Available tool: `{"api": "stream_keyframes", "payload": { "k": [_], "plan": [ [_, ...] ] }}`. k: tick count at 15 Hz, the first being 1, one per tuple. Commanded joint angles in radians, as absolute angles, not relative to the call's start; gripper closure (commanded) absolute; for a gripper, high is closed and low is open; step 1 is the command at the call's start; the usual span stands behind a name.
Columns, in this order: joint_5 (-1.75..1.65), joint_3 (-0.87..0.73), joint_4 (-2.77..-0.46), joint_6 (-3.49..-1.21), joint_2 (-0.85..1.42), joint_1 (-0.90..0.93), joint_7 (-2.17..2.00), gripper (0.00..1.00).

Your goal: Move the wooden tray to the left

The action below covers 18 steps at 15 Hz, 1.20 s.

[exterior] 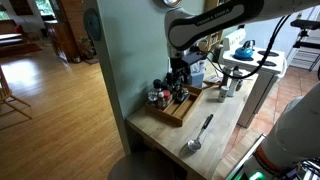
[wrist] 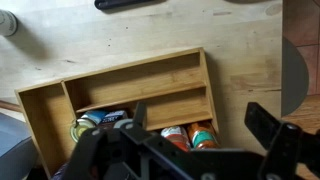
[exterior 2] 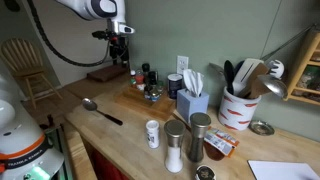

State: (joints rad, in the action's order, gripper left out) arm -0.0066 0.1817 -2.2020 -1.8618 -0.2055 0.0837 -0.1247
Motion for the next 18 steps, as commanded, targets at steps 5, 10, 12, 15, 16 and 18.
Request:
{"api": "stream_keyframes", "payload": {
  "k": [5, 10, 12, 15, 16, 18],
  "plan": [
    [-0.009, 0.169, -2.200, -1.860, -0.204, 0.098, -0.127, 0.00],
    [-0.026, 0.150, -2.269, -1.981, -0.226, 0.065, -0.268, 0.00],
    [-0.046, 0.139, -2.323, -2.052, -0.245, 0.046, -0.357, 0.00],
    [-0.085, 0.133, -2.401, -2.100, -0.276, 0.015, -0.483, 0.00],
    [-0.087, 0.130, -2.422, -2.102, -0.285, 0.007, -0.519, 0.00],
    [-0.079, 0.129, -2.455, -2.094, -0.301, -0.007, -0.589, 0.00]
  ]
}}
